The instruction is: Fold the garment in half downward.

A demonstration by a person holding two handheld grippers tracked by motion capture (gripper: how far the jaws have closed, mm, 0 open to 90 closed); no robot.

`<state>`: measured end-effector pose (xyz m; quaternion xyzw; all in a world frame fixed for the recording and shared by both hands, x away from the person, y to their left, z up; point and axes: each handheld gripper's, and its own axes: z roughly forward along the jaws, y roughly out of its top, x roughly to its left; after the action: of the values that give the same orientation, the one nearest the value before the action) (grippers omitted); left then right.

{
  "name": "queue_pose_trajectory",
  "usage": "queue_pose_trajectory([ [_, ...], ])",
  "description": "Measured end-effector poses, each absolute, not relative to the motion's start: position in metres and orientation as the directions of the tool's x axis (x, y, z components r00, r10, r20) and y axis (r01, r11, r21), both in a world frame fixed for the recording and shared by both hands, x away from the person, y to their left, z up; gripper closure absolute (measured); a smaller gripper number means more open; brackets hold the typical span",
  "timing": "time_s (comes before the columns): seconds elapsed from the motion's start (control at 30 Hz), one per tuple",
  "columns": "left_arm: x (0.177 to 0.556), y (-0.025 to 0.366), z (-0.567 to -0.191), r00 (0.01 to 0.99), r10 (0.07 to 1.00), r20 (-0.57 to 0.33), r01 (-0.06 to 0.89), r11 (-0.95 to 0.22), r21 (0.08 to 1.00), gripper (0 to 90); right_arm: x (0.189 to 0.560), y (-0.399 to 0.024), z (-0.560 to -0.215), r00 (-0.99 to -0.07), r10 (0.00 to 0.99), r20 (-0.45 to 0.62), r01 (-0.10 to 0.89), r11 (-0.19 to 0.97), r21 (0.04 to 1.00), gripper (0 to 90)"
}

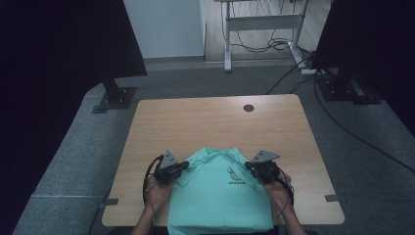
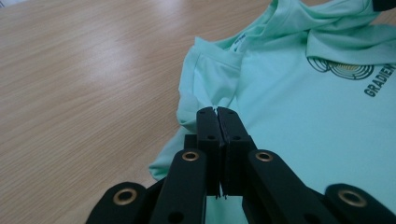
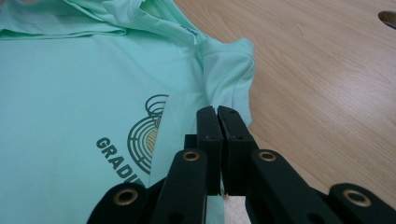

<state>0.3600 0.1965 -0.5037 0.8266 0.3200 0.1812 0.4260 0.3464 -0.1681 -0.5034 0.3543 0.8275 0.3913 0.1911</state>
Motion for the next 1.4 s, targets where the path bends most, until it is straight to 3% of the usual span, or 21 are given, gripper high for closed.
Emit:
queue_pose_trajectory([
  [0.27, 0.346, 0.189, -0.515, 0.743, 0.666, 0.067, 0.380, -0.502, 0.777, 88.7, 0.333, -0.166, -0.515, -0.686, 0.727, -0.020, 0.460, 0.455, 0.762, 87.4],
  [0.7, 0.355, 0.186, -0.530, 0.730, 0.676, 0.099, 0.391, -0.533, 0.750, 88.5, 0.342, -0.166, -0.534, -0.673, 0.739, -0.005, 0.492, 0.453, 0.744, 87.4],
  [1.4, 0.421, 0.186, -0.531, 0.690, 0.714, 0.118, 0.423, -0.531, 0.734, 88.6, 0.398, -0.167, -0.535, -0.638, 0.770, -0.024, 0.502, 0.440, 0.745, 87.4],
])
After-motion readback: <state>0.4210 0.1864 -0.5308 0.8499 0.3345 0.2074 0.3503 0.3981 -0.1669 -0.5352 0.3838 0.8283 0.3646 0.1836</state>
